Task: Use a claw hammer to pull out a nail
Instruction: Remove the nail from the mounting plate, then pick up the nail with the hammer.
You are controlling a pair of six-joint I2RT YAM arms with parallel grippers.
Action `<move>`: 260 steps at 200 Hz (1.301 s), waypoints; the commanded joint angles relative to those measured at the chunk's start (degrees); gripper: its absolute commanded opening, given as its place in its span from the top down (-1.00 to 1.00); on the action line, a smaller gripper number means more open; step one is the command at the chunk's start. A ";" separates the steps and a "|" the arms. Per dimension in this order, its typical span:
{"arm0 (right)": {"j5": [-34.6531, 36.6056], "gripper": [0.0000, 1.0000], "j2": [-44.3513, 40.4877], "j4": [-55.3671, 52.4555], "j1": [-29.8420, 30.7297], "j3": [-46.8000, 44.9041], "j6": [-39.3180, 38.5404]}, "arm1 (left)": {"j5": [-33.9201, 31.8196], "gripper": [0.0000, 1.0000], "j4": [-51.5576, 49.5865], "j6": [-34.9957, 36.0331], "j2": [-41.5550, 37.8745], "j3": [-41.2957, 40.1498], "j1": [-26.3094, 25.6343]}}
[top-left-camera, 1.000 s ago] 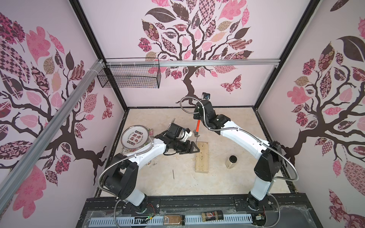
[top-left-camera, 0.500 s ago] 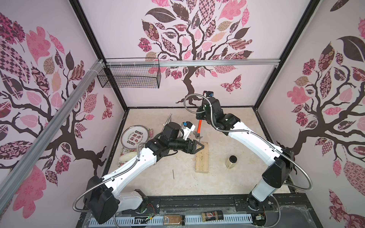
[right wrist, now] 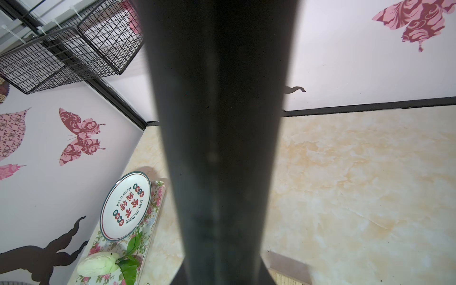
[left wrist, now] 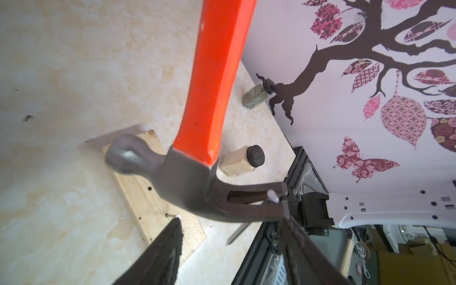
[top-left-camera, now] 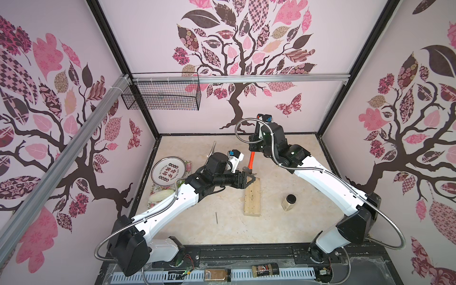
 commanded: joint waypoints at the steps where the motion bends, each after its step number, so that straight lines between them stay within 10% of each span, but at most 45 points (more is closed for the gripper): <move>1: -1.54 0.85 -2.94 3.65 0.00 2.06 1.11 | 0.80 -0.17 2.45 -0.64 0.95 -0.43 -0.10; 260: 1.03 0.86 -1.11 5.58 0.09 2.59 2.06 | 5.15 0.90 9.73 -3.71 2.07 -1.30 -0.62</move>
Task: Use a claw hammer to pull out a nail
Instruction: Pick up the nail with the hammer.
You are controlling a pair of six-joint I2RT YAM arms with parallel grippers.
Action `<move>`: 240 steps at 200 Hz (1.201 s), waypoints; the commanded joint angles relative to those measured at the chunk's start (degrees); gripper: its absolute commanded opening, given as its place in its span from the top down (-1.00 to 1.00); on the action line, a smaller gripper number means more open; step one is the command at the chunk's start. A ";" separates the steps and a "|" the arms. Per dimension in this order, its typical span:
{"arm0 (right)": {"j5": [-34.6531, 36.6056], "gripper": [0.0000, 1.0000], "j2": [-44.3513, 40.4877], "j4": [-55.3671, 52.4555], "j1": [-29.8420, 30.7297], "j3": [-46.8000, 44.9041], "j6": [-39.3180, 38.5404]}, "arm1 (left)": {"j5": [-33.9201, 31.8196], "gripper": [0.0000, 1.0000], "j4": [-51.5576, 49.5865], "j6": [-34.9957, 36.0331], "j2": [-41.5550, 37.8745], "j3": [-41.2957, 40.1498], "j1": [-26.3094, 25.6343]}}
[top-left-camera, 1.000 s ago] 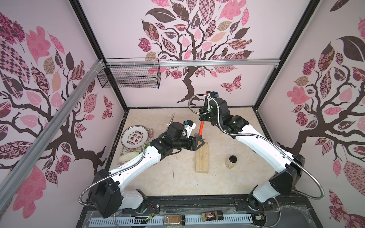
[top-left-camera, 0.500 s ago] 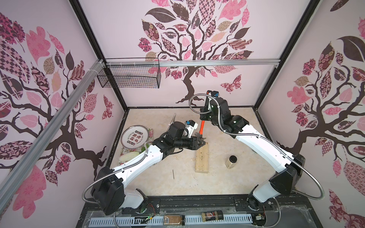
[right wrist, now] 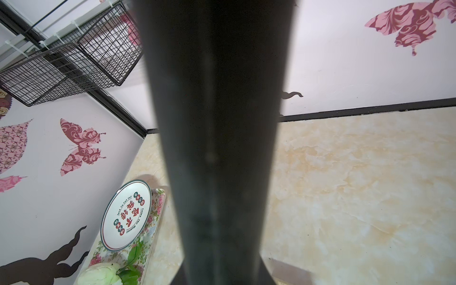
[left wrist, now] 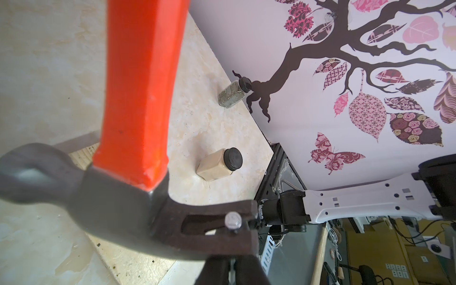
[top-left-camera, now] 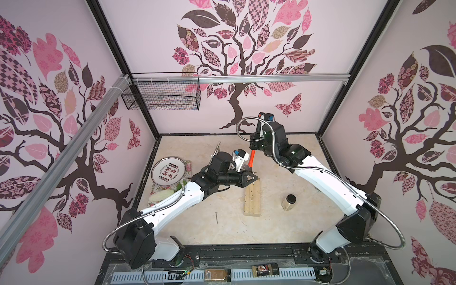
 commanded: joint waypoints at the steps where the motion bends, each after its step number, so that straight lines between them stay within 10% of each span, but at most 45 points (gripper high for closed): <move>1: 0.44 0.86 -1.13 4.20 0.46 2.59 1.47 | -0.97 0.91 2.45 -0.10 -1.61 -1.28 0.01; 129: 5.46 0.90 -2.28 10.49 0.46 -2.71 1.57 | 1.53 0.96 1.34 -0.78 -4.13 3.36 -1.66; 240: 10.95 0.90 -11.03 14.40 0.46 -12.84 -1.73 | -15.31 0.96 -32.82 0.21 -12.23 3.76 -1.58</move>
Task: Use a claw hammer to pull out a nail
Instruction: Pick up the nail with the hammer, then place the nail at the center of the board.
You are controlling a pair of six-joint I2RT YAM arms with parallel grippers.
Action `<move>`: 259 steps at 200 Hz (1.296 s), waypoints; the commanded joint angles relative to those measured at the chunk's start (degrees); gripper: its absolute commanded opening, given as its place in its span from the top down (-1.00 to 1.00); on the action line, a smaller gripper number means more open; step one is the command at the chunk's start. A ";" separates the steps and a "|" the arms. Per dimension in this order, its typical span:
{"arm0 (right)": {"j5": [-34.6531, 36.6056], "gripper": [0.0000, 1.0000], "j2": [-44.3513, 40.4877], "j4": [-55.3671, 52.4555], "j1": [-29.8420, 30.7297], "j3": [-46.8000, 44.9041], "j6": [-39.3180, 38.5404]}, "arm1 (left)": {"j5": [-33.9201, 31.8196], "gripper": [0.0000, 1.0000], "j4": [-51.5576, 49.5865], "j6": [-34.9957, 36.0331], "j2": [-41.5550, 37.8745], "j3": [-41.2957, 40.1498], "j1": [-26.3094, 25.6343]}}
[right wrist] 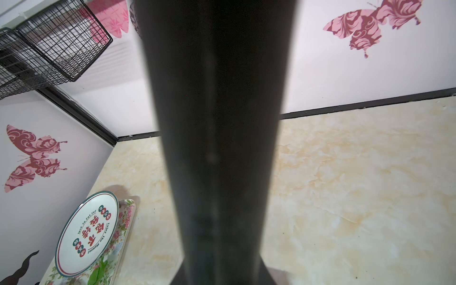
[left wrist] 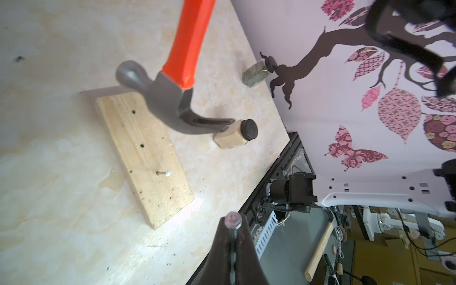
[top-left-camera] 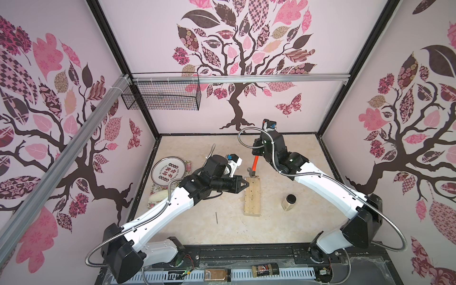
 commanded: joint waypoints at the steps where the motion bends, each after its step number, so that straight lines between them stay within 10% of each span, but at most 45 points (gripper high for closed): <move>1: 2.84 0.90 -6.32 6.21 0.39 -0.06 -0.79 | -6.57 0.96 -9.81 0.49 -2.95 1.45 0.00; 79: 4.46 0.90 -10.08 7.74 0.42 -3.78 -1.90 | -14.79 0.94 -19.49 -2.96 -7.62 -5.63 0.20; 162: 5.47 0.90 -8.78 7.74 0.31 -3.70 -3.24 | -15.93 0.97 -4.65 -13.69 -5.25 -23.09 -0.29; 259: 5.19 0.90 -7.95 6.57 0.32 -3.08 -2.23 | -21.65 0.98 -0.92 -13.33 7.18 -22.73 -4.41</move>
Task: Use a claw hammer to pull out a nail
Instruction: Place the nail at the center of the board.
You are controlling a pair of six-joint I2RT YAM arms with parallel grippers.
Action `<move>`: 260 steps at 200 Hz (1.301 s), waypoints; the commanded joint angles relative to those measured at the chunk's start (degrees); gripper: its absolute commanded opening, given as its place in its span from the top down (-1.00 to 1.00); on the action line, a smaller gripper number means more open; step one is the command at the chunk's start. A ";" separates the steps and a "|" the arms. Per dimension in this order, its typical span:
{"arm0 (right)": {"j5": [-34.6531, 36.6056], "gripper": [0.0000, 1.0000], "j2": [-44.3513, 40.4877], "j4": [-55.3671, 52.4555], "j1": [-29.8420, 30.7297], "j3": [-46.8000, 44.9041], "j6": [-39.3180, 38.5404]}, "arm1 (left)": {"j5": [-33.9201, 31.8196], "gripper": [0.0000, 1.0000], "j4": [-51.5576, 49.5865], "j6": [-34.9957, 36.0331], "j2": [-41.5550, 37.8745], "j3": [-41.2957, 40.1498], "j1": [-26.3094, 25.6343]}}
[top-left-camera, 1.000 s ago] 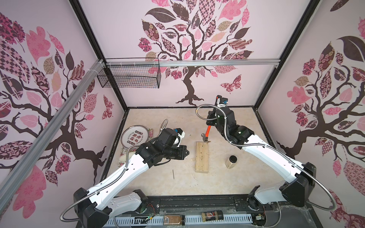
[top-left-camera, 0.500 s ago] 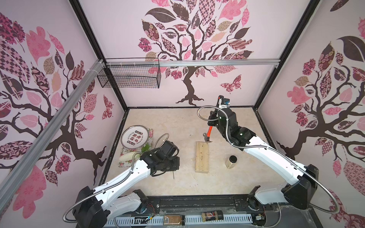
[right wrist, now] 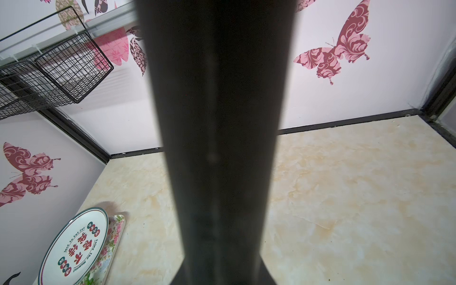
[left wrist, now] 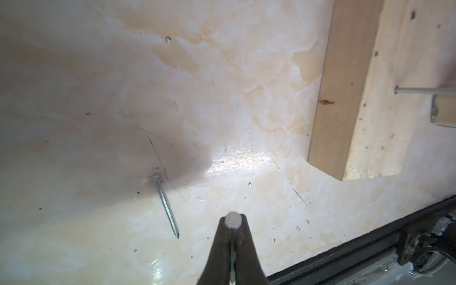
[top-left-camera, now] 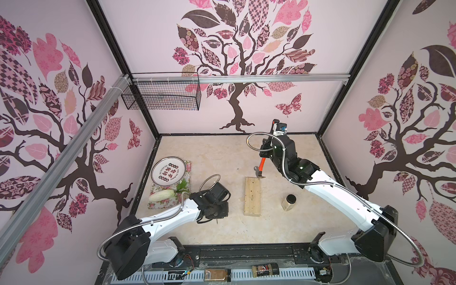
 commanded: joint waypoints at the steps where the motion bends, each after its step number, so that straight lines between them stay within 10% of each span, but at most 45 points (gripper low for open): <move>1: 1.02 0.90 -1.45 3.22 0.20 2.27 0.72 | -2.82 0.98 2.20 -1.30 2.55 -0.01 -0.37; 260: 1.30 0.89 -0.39 1.20 0.20 4.25 1.58 | -8.10 0.91 0.98 -2.89 8.34 -1.55 -3.21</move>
